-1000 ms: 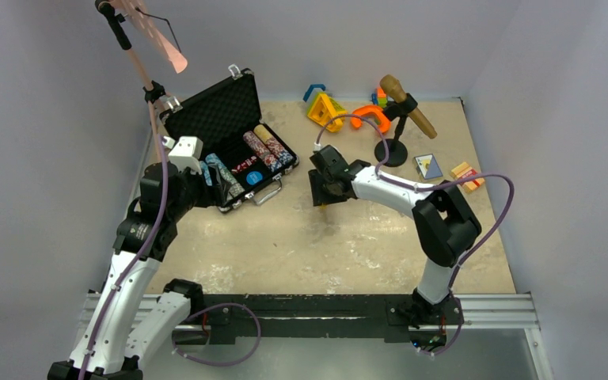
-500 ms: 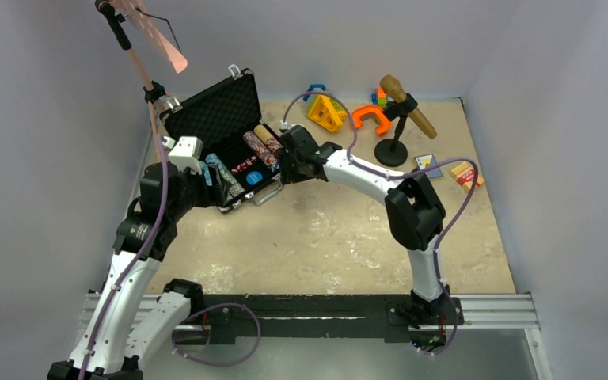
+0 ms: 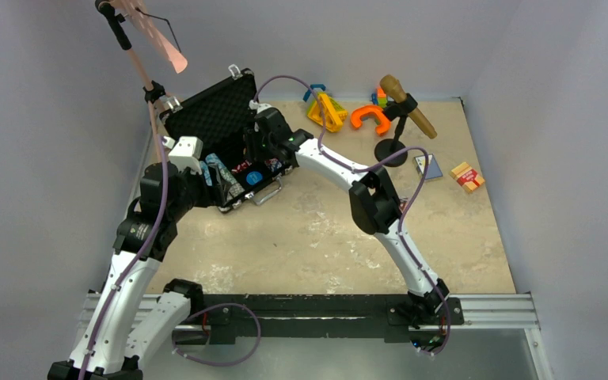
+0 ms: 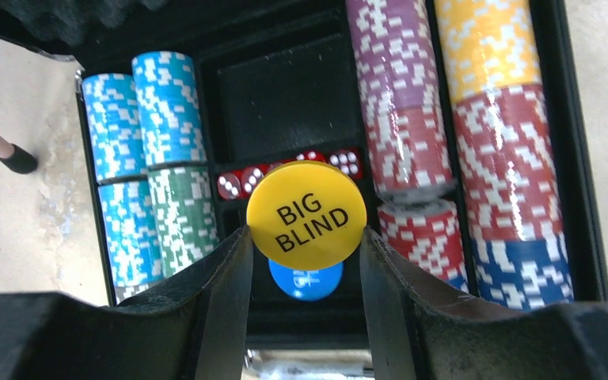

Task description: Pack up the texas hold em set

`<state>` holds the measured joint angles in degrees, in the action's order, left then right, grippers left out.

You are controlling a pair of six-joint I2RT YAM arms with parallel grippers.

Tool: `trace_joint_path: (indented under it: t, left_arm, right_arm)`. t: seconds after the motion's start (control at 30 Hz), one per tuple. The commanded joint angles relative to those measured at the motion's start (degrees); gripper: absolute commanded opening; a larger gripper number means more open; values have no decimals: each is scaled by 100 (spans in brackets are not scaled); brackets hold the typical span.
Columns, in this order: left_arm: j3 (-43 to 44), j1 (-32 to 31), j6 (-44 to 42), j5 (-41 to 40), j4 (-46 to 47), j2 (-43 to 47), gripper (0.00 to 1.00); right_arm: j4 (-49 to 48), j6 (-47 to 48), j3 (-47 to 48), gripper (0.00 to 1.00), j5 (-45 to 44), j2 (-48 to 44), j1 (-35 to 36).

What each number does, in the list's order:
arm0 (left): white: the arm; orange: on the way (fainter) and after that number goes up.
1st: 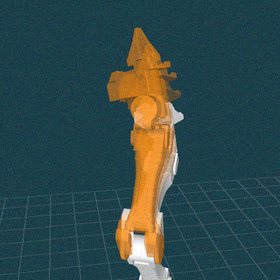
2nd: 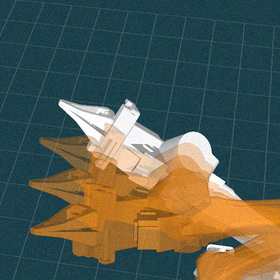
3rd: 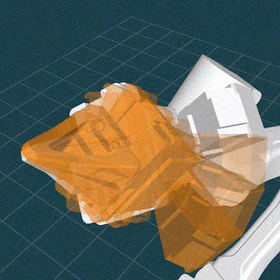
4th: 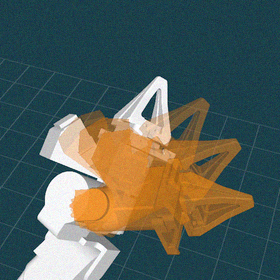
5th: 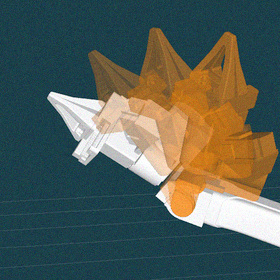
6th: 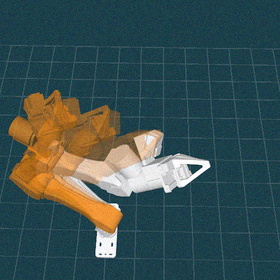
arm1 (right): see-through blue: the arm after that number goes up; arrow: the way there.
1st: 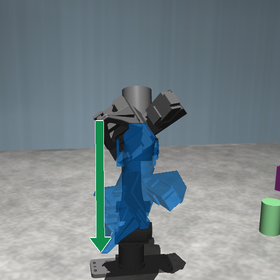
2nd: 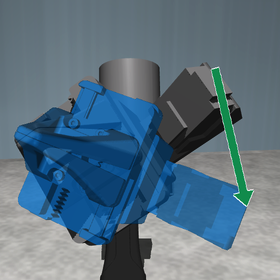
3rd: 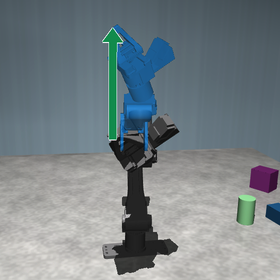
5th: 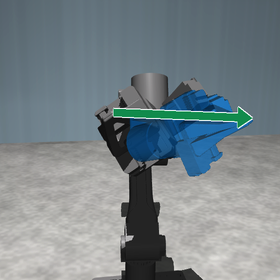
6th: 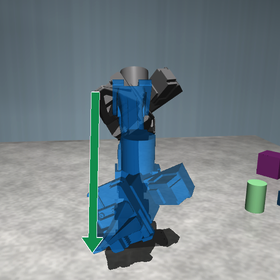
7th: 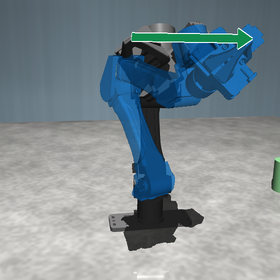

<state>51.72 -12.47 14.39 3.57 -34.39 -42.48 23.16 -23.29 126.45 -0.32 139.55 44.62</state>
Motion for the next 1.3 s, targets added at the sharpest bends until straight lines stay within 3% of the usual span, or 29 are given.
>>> trace_joint_path:
  t: [0.0, 0.83, 0.9, 1.1, 1.27]
  left_arm:
    - [5, -27, 90, -41, 214, 16, 75]
    - [14, -26, 99, -31, 222, -13, 75]
    - [20, -27, 99, -31, 225, -6, 75]
    - [24, -21, 92, -32, 222, -8, 75]
    - [22, -25, 92, -34, 222, -4, 75]
  right_arm:
    - [-403, 70, 637, 32, 201, 163, 20]
    - [-1235, -239, 1531, 36, 796, 1238, 65]
    - [-1236, -250, 1560, 39, 805, 1288, 69]
    - [-1296, -234, 1499, 62, 794, 1290, 81]
    - [-1344, -194, 1500, 72, 796, 1260, 74]
